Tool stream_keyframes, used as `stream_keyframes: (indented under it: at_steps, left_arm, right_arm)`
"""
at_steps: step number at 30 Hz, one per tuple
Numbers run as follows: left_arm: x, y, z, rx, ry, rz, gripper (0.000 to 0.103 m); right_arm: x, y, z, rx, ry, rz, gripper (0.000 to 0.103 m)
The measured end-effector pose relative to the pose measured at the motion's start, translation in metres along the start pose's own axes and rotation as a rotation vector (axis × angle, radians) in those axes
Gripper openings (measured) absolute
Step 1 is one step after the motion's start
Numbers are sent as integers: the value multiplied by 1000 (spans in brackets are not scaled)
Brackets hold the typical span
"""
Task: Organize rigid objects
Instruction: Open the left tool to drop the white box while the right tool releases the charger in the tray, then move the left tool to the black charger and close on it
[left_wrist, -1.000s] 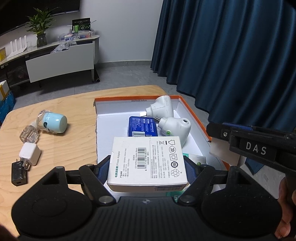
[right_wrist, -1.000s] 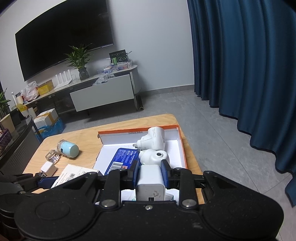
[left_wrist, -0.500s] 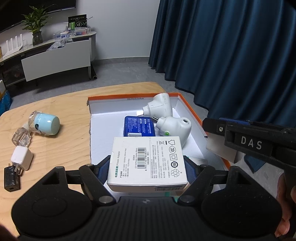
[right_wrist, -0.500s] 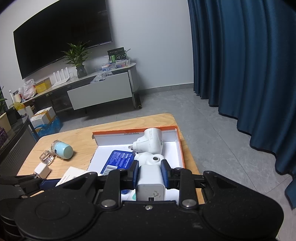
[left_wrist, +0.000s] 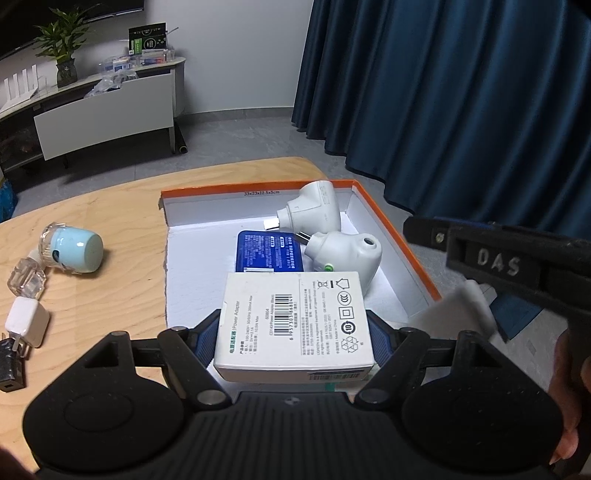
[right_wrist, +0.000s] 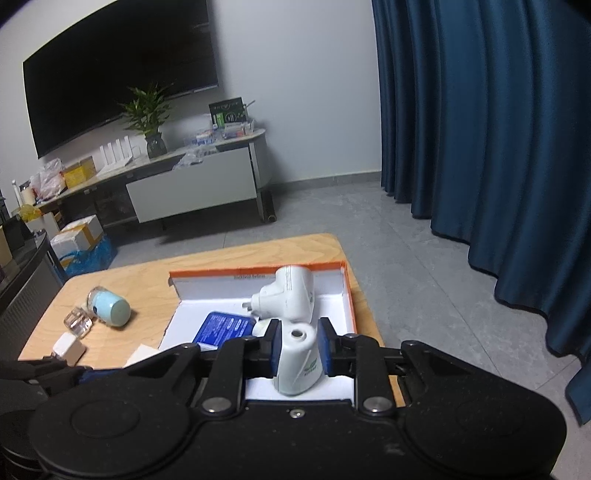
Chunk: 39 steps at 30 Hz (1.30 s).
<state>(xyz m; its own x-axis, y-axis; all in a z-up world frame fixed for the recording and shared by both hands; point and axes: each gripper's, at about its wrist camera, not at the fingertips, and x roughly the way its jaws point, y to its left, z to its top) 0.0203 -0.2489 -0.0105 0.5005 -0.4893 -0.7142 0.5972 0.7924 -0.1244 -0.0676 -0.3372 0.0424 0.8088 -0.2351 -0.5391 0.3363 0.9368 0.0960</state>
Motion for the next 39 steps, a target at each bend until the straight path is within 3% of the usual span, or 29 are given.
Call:
stream_keyframes:
  at_steps: [9,13,19,21,24,39]
  left_arm:
    - [13,-10,5,24,25,-58,79]
    - [12,-9,1,14,34,-56,89]
    - [0,2,1,-23,31,-33,89]
    - [-7,5,0,-22,23,-11,90]
    - [-16,13,-1,-38,11,30,93]
    - [-49,71,-19,-153,-7,136,93]
  right_arm:
    - [-18,-15,0,39,-49,-28,30]
    - [-23,-16,0,41,-60,-26,34]
    - [-28,-3,-1,25,-68,-4,51]
    - [-31,2,-2,13,-76,1,69]
    - [-34,10,-3,5,-85,3,78]
    - [-26,59,-8,-61,-15,88,81]
